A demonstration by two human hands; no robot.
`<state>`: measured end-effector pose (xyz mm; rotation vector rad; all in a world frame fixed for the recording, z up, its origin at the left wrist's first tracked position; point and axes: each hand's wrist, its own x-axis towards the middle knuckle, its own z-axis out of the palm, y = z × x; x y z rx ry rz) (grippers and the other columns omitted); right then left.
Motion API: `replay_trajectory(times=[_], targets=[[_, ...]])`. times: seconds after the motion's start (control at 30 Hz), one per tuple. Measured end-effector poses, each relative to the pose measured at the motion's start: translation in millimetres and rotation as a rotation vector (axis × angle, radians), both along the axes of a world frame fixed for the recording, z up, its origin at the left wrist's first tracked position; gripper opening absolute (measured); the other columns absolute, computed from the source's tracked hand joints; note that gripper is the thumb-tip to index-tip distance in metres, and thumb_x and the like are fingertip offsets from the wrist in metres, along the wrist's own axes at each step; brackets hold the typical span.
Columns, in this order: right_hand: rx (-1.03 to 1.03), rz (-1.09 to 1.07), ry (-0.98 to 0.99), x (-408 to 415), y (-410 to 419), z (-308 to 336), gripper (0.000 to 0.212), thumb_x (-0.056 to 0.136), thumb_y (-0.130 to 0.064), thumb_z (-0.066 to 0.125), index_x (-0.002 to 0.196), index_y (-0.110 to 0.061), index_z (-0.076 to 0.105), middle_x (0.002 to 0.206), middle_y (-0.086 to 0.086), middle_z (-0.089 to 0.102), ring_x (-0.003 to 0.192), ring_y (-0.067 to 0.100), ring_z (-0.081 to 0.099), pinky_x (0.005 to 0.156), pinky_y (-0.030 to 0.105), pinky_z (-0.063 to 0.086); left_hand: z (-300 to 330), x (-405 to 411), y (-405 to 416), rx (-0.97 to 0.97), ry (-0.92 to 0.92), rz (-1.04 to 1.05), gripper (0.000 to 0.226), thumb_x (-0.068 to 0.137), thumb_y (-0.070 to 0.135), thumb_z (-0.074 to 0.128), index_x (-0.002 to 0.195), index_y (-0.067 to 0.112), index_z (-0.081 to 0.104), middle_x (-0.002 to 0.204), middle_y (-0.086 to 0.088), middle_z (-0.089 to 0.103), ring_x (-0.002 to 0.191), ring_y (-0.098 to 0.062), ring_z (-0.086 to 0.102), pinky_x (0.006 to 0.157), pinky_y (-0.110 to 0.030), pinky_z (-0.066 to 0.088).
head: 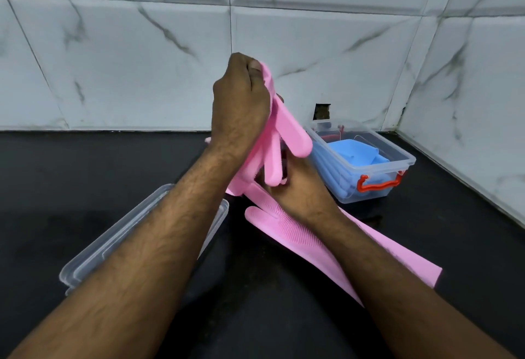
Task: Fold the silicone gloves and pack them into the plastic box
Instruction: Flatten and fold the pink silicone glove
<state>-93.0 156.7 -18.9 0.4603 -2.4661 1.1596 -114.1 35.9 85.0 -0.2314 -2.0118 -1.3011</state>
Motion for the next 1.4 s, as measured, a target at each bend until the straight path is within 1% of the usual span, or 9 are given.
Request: replay_trajectory(times=[0.13,0.33,0.43,0.67,0.77,0.9,1.07,1.3,1.4], targets=[[-0.178,0.091,0.011,5.3,-4.0,2.0,0.069,0.086,-0.035,0.073,0.145,-0.015,0.044,0.13,0.005,0.047,0.115,0.016,0.055,0.09,0.021,0.051,7.9,2.9,-0.9,0.202,-0.068,-0.135,0.026,0.11,0.025,0.038,0.108,0.008,0.057,0.101,-0.008,0.07,0.096,-0.026,0.071,0.089,-0.046,0.057],[-0.375,-0.068,0.127,2.3,2.5,14.6,0.051,0.086,-0.052,0.074,0.117,-0.016,0.054,0.113,0.005,0.058,0.099,0.014,0.061,0.083,0.031,0.055,11.6,3.1,-6.4,0.459,-0.207,-0.412,0.038,0.11,0.022,0.044,0.072,0.019,0.049,0.05,0.012,0.056,0.045,-0.006,0.055,0.048,-0.017,0.044],[-0.583,-0.038,0.158,4.3,5.7,20.6,0.041,0.09,-0.05,0.071,0.114,-0.018,0.064,0.107,0.002,0.073,0.101,0.018,0.07,0.087,0.044,0.059,10.6,1.7,-2.1,0.504,-0.314,-0.498,0.038,0.112,0.034,0.041,0.085,0.012,0.058,0.058,0.006,0.063,0.053,-0.012,0.059,0.057,-0.023,0.047],[-0.886,-0.02,0.106,10.6,14.8,31.3,0.033,0.087,-0.054,0.07,0.095,-0.022,0.073,0.067,-0.007,0.067,0.06,0.014,0.062,0.05,0.027,0.049,3.3,3.7,9.6,0.271,-0.536,-0.695,0.077,0.085,0.075,0.061,0.115,0.005,0.068,0.115,-0.02,0.076,0.106,-0.04,0.074,0.099,-0.064,0.054],[-1.027,0.086,0.052,13.7,13.6,37.6,0.045,0.086,-0.059,0.069,0.101,-0.018,0.078,0.087,0.025,0.073,0.077,0.027,0.068,0.065,0.04,0.054,-1.0,4.2,11.5,0.356,-0.589,-0.799,0.083,0.08,0.049,0.083,0.145,0.012,0.048,0.119,-0.016,0.076,0.103,-0.036,0.076,0.097,-0.056,0.058],[-1.23,0.282,-0.178,16.3,14.0,45.9,0.047,0.085,-0.057,0.074,0.111,-0.018,0.08,0.117,0.02,0.075,0.113,0.032,0.072,0.097,0.045,0.056,3.8,9.4,9.7,0.363,-0.696,-0.98,0.063,0.083,0.033,0.083,0.13,-0.003,0.062,0.117,-0.022,0.072,0.1,-0.034,0.071,0.092,-0.054,0.061],[-1.322,0.305,-0.325,16.7,14.5,45.5,0.052,0.084,-0.062,0.073,0.099,-0.013,0.083,0.114,0.022,0.075,0.114,0.033,0.071,0.103,0.053,0.053,0.6,6.0,13.9,0.458,-0.708,-0.881,0.027,0.087,0.017,0.079,0.11,0.003,0.072,0.091,-0.018,0.077,0.072,-0.028,0.075,0.066,-0.036,0.062],[-1.355,0.496,-0.483,10.1,19.1,44.0,0.07,0.095,-0.069,0.051,0.12,-0.008,0.073,0.133,0.024,0.065,0.13,0.04,0.058,0.117,0.057,0.037,-6.4,-4.1,20.1,0.732,-0.554,-0.734,0.023,0.094,0.007,0.069,0.114,0.016,0.075,0.111,-0.013,0.077,0.073,-0.023,0.068,0.104,-0.057,0.053],[-1.298,0.439,-0.498,4.3,24.6,40.0,0.059,0.096,-0.048,0.063,0.14,-0.008,0.06,0.137,0.023,0.064,0.13,0.041,0.059,0.116,0.061,0.037,-3.6,-4.1,16.3,0.846,-0.662,-0.788,0.039,0.097,0.014,0.066,0.135,0.023,0.066,0.121,-0.012,0.076,0.087,-0.031,0.078,0.078,-0.052,0.064]])
